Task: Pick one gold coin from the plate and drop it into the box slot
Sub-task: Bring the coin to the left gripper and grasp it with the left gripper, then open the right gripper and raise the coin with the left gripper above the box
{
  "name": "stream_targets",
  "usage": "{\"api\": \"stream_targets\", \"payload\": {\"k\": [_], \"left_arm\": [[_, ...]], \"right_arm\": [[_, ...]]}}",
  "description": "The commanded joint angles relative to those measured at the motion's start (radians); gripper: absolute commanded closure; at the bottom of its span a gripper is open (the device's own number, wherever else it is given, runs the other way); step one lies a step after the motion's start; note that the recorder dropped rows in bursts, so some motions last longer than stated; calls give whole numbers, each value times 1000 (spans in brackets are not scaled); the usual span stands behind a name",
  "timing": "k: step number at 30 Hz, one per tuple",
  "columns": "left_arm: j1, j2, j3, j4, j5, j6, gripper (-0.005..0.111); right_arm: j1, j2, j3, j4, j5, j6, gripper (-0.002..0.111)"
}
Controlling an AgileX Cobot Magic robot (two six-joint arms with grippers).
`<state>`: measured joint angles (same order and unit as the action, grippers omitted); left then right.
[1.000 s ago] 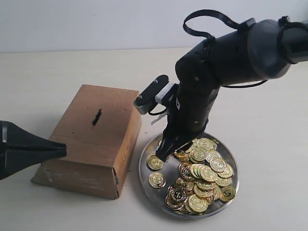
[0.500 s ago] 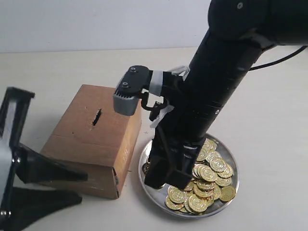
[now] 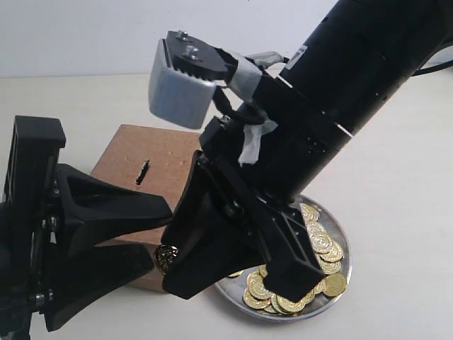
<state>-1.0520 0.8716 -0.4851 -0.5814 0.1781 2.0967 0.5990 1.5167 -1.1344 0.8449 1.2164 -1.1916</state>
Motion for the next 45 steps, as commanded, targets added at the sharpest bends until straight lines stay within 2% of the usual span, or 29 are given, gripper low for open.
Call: {"api": "stream_targets", "payload": {"k": [1, 3, 6, 9, 20, 25, 32, 34, 39, 45], "left_arm": [[-28, 1, 5, -17, -30, 1, 58], [-41, 3, 5, -15, -28, 1, 61], [-54, 3, 5, -15, -28, 1, 74], [-54, 3, 5, -15, -26, 1, 80], [-57, 49, 5, 17, -15, 1, 81], [-102, 57, 5, 20, -15, 1, 81], [-106, 85, 5, 35, -39, 1, 81], [-106, 85, 5, 39, -44, 1, 85], [-106, 85, 5, 45, -51, 1, 107], [-106, 85, 5, 45, -54, -10, 107]], "right_arm": [[7, -3, 1, 13, 5, -11, 73], [7, -3, 1, 13, 5, -11, 73], [7, -3, 1, 15, 5, -13, 73], [7, -3, 1, 15, 5, -13, 73], [7, -3, 1, 17, 5, -13, 73], [7, -3, 1, 17, 5, -13, 73], [7, -3, 1, 17, 5, -13, 73], [7, -3, 1, 17, 5, -13, 73], [7, -3, 1, 17, 5, -13, 73], [7, -3, 1, 17, 5, -13, 73]]}}
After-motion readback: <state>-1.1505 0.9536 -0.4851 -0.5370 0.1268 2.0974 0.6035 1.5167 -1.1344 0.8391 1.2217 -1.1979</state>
